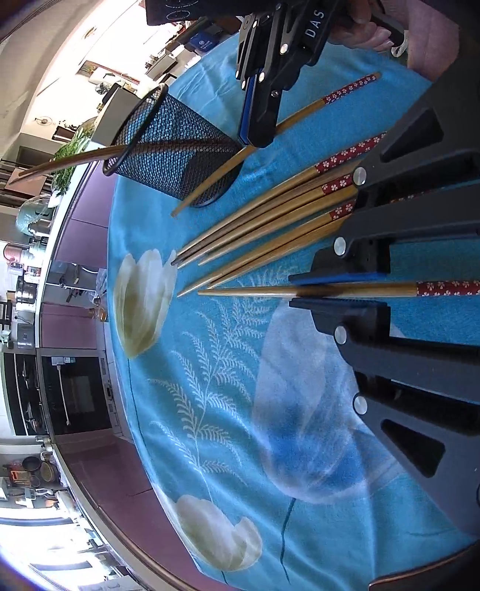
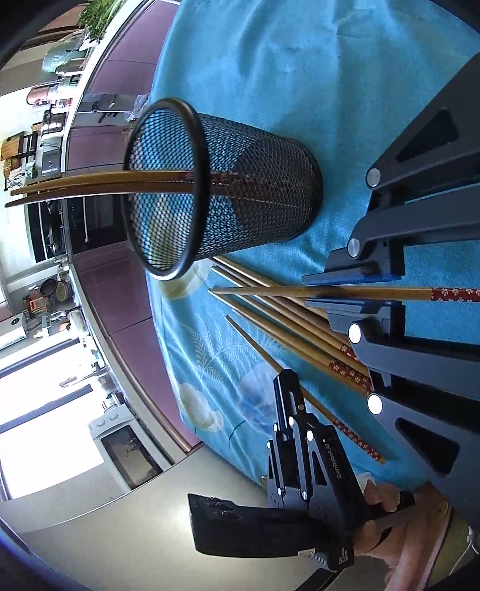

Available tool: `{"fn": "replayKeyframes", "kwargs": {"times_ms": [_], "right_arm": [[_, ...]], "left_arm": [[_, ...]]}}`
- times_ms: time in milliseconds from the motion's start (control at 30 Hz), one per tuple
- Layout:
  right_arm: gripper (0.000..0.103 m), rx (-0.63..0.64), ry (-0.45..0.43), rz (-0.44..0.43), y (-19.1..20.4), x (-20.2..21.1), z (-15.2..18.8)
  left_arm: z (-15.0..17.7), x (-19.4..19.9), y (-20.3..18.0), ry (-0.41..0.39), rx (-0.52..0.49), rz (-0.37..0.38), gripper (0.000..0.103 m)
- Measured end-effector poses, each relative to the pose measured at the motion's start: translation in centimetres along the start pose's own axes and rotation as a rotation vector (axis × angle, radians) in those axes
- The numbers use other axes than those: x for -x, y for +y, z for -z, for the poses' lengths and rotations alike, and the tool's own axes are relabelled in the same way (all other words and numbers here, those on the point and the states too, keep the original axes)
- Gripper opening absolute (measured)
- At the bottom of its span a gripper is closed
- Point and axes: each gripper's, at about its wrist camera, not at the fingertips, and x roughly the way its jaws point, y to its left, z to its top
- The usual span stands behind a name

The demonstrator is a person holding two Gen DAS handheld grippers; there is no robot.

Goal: Organize utensils
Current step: 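Carry both chopsticks upright into the mesh cup and open both grippers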

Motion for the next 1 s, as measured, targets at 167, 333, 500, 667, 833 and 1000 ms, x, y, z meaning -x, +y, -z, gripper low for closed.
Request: {"fn": "replayKeyframes", "kwargs": {"times_ms": [167, 333, 500, 667, 833, 1000], "right_arm": [[0.006, 0.004, -0.049, -0.026, 0.1, 1.5, -0.3], [0.006, 0.001, -0.104, -0.052, 0.0, 3.3, -0.6], [0.006, 0.002, -0.160, -0.074, -0.3, 5.2, -0.7], [0.006, 0.004, -0.212, -0.094, -0.5, 6.8, -1.1], [0.006, 0.000, -0.253, -0.114, -0.9, 7.9, -1.7], [0.006, 0.005, -0.297, -0.118, -1.3, 8.9, -2.8]], "left_arm": [[-0.3, 2.3, -0.1, -0.042, 0.002, 0.060, 0.008], [-0.7, 5.1, -0.4, -0.099, -0.011, 0.129, 0.008], [-1.4, 8.2, -0.6, -0.162, -0.024, 0.196, 0.008], [-2.1, 11.2, -0.7, -0.229, -0.031, 0.239, 0.008], [-2.6, 13.5, -0.6, -0.292, -0.026, 0.265, 0.008], [-4.0, 15.1, -0.8, -0.348, -0.018, 0.295, 0.008]]}}
